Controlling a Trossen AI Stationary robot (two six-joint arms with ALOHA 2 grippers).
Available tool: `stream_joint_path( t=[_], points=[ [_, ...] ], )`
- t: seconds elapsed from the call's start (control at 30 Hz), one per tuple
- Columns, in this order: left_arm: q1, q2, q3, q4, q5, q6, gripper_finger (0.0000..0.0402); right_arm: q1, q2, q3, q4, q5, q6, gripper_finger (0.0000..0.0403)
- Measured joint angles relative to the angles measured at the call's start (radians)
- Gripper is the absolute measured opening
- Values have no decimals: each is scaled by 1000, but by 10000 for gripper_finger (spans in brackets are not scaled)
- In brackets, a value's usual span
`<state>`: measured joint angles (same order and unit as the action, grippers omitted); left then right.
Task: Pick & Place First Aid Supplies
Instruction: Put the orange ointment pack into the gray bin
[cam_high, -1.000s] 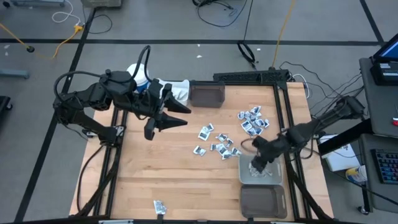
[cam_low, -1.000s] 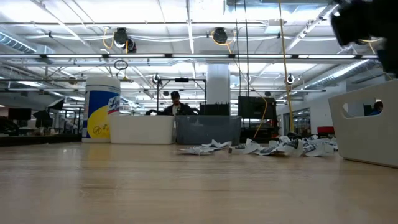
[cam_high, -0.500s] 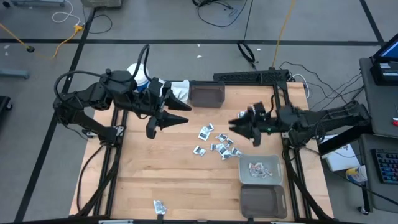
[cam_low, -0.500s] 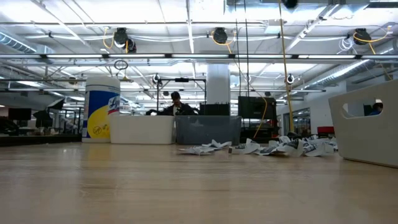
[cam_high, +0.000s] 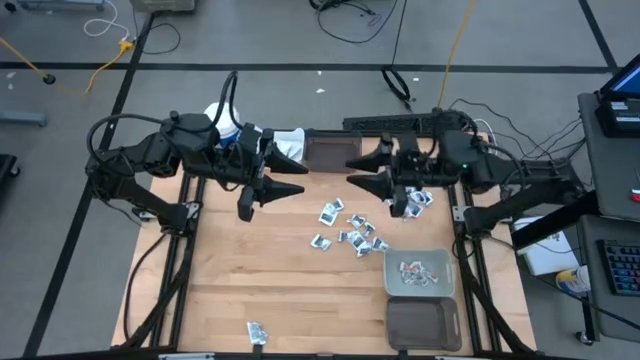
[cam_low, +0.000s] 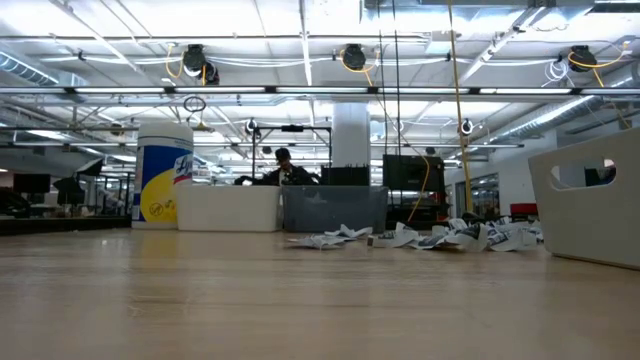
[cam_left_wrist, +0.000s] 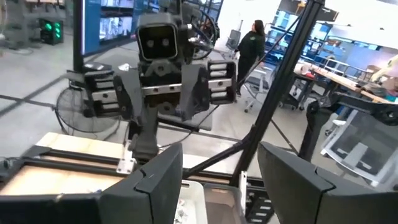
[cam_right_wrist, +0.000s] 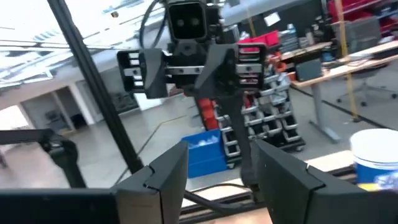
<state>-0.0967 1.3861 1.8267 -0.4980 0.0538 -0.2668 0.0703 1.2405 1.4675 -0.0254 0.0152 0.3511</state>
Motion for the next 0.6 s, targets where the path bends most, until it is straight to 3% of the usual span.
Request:
stream_joint_path(
  t=[0.13, 0.27, 0.6],
  points=[
    [-6, 0, 0, -95, 77, -24, 214, -5, 21, 8, 34, -48, -59, 171],
    [-55, -5, 11, -334, 108, -92, 214, -24, 19, 9, 20, -146, -76, 171],
    [-187, 0, 14, -683, 112, -184, 213, -54, 19, 9, -14, -149, -60, 171]
  ],
)
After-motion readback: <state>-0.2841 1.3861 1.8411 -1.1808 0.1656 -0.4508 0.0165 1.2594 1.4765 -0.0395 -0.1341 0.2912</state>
